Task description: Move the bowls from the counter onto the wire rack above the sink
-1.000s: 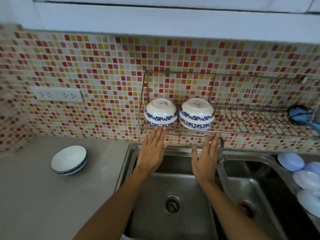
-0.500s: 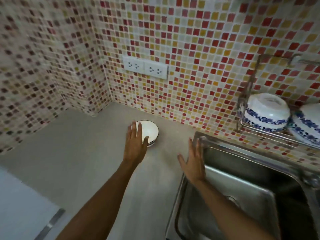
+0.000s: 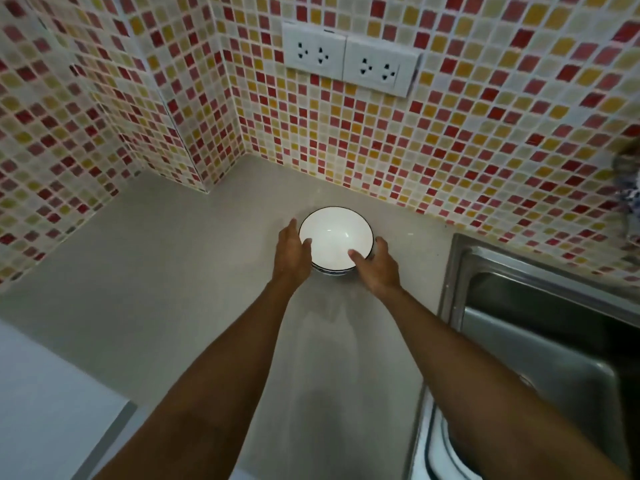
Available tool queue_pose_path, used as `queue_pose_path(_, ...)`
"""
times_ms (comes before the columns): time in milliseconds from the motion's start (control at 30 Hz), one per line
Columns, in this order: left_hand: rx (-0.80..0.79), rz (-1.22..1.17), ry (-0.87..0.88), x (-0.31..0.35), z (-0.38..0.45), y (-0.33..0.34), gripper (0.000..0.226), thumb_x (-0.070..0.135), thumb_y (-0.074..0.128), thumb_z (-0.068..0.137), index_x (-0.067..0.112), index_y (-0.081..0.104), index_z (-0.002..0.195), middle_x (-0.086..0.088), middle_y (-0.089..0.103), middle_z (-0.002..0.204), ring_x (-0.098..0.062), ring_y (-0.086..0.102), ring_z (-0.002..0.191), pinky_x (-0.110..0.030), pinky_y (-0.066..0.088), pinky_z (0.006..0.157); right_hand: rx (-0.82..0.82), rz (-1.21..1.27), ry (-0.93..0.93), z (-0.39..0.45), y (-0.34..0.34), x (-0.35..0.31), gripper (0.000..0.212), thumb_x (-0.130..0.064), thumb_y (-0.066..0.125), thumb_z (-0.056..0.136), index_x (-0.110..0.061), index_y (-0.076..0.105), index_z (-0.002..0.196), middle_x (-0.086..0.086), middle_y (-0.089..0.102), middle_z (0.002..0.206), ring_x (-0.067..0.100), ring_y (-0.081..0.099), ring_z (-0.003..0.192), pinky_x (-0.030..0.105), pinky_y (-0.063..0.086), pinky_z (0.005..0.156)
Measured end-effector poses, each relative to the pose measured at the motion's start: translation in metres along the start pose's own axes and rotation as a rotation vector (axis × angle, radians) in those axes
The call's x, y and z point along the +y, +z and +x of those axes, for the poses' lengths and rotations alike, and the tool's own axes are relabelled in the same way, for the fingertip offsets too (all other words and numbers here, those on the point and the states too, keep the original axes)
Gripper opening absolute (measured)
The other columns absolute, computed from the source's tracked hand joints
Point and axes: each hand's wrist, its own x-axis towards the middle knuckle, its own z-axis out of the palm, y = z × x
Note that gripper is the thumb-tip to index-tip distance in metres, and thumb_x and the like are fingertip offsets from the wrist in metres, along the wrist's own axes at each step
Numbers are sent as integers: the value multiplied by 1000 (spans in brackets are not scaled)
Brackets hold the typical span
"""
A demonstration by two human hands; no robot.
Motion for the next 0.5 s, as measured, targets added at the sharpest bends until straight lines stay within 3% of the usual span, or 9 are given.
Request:
queue_pose_path(133, -22, -74, -50, -10, 8, 11, 50, 8, 43, 96, 3, 30, 145, -20, 39, 146, -35, 39, 134, -37, 30, 110, -22, 113, 67, 6, 12, 3, 68, -24, 63, 83, -20, 33, 144, 10, 52, 137, 37, 51, 121, 41, 47, 98)
queue_pose_path(200, -25, -112, -45, -11, 9, 13, 48, 3, 42, 93, 2, 36, 141, -21, 48, 139, -36, 47, 126, -39, 37, 105, -36, 222, 126, 8, 16, 4, 68, -20, 57, 76, -25, 36, 141, 8, 53, 131, 37, 56, 114, 50, 57, 83)
queue_pose_path(300, -36, -145, -65, -10, 4, 13, 48, 0, 41, 90, 3, 39, 138, -22, 53, 133, -37, 51, 121, -39, 41, 100, -36, 349, 196, 3, 15, 3, 62, -10, 51, 78, -25, 40, 137, 5, 50, 124, 34, 57, 107, 46, 61, 62)
queue_pose_path(500, -119, -206, -128, -1, -19, 18, 44, 2, 47, 87, 4, 49, 130, -19, 60, 126, -35, 55, 115, -32, 43, 91, -7, 433, 226, -24, -3, 25, 59, -7, 48, 78, -25, 44, 134, 7, 53, 128, 34, 59, 107, 45, 61, 58)
